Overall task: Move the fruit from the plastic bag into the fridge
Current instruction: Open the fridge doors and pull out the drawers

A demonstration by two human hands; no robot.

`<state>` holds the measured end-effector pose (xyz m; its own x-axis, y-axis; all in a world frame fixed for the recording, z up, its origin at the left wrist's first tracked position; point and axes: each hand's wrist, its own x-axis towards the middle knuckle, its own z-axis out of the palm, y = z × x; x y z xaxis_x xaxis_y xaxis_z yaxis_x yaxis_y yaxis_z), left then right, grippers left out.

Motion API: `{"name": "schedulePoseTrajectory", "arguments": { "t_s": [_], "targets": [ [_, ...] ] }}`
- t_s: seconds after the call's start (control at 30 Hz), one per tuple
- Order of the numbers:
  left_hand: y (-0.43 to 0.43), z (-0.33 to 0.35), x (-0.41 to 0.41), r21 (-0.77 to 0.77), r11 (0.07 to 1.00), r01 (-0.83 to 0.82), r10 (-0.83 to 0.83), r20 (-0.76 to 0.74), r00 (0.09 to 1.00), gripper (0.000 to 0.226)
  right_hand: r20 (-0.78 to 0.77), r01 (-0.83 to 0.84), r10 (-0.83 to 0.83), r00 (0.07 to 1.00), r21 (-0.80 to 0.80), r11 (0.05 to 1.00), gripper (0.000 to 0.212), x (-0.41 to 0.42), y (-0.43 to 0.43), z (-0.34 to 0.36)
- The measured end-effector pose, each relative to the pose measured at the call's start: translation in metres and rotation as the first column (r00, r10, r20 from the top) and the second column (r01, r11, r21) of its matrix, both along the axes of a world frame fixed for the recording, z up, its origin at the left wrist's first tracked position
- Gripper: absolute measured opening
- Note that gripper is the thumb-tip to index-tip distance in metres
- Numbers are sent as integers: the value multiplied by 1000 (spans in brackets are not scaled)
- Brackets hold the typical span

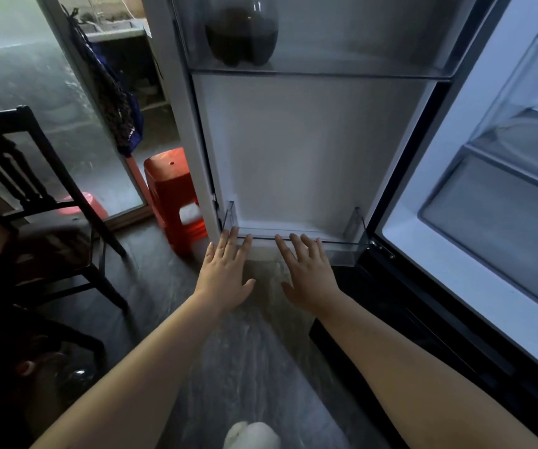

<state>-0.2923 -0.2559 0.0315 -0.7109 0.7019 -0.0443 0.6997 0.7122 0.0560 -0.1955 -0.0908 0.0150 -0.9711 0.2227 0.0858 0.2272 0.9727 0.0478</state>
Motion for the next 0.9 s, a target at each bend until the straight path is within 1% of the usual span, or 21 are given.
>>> {"name": "schedulePoseTrajectory", "arguments": {
  "t_s": [0.07,0.13,0.17,0.23,0.33,0.47,0.6,0.7,0.77,0.9],
  "targets": [
    [5,4,4,46,999,-28,28,2,1000,85,-52,-31,28,998,-76,997,96,3,3,2],
    [17,5,12,111,994,9,-5,-36,999,82,-117,-56,35,993,-182,982,89,10,10,5],
    [26,4,18,141,987,74,-62,-85,994,79,-164,-63,28,986,-211,975,86,16,16,6],
    [53,2,31,167,956,241,-212,-174,962,75,-224,-45,-1,975,-203,978,81,30,30,8],
    [103,6,48,229,877,422,-383,-195,903,68,-283,60,-114,952,-192,980,73,54,58,17],
    [164,19,64,267,758,595,-559,-204,804,69,-319,307,-346,883,-167,937,72,104,98,33],
    [219,28,82,250,616,747,-718,-211,663,68,-314,542,-551,773,-123,831,73,161,128,41],
    [254,31,107,237,493,837,-822,-188,538,66,-321,695,-678,661,-78,715,71,200,139,49],
    [273,32,127,221,415,882,-868,-196,457,65,-320,765,-739,592,-67,641,71,222,140,54],
    [309,35,172,180,255,950,-941,-178,287,66,-336,887,-856,392,-108,449,71,265,136,60]
  ]
}}
